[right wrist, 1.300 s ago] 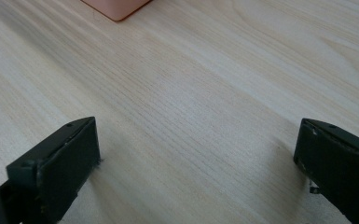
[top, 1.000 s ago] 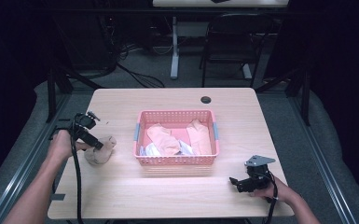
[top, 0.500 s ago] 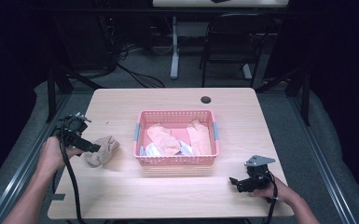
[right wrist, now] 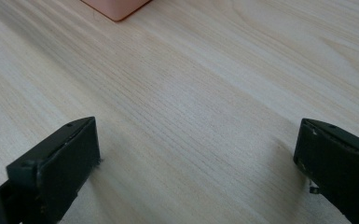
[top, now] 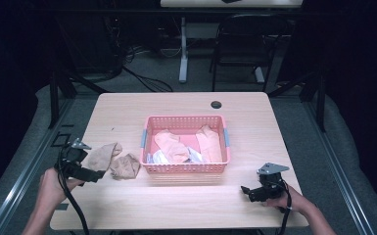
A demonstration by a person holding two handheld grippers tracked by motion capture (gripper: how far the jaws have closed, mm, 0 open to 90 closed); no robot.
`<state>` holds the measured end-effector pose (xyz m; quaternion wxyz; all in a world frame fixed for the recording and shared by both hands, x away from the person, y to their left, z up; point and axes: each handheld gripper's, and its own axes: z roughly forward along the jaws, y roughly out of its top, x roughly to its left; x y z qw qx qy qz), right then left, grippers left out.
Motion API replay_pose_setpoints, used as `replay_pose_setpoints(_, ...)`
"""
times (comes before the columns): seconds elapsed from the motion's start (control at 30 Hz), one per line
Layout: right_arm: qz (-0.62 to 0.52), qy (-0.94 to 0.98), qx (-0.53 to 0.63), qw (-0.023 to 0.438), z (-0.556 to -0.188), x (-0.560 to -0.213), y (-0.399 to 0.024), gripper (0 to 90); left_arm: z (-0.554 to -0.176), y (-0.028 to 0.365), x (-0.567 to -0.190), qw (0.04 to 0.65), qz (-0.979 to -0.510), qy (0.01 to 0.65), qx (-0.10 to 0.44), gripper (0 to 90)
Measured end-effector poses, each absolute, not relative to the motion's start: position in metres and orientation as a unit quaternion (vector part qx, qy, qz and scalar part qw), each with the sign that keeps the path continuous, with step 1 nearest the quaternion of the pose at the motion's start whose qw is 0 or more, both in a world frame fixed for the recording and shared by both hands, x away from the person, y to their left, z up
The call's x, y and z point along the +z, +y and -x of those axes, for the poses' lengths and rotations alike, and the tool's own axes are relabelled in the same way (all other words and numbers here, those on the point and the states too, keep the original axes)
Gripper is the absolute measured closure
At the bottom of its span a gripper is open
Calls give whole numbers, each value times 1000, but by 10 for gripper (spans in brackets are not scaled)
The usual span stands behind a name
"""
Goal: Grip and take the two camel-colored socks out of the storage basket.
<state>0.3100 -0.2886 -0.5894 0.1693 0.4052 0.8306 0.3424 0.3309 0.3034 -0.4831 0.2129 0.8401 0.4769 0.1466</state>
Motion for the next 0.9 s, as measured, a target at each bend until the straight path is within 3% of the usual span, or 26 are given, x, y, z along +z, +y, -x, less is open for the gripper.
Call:
replay_pose_setpoints(0.47, -405, 831, 342, 169, -310, -589, -289, 0, -303, 305, -536, 220, -822, 502, 154, 3)
replay_pose_setpoints(0.9, -405, 831, 342, 169, -310, -589, -289, 0, -301, 306, -544, 218, -825, 499, 155, 2)
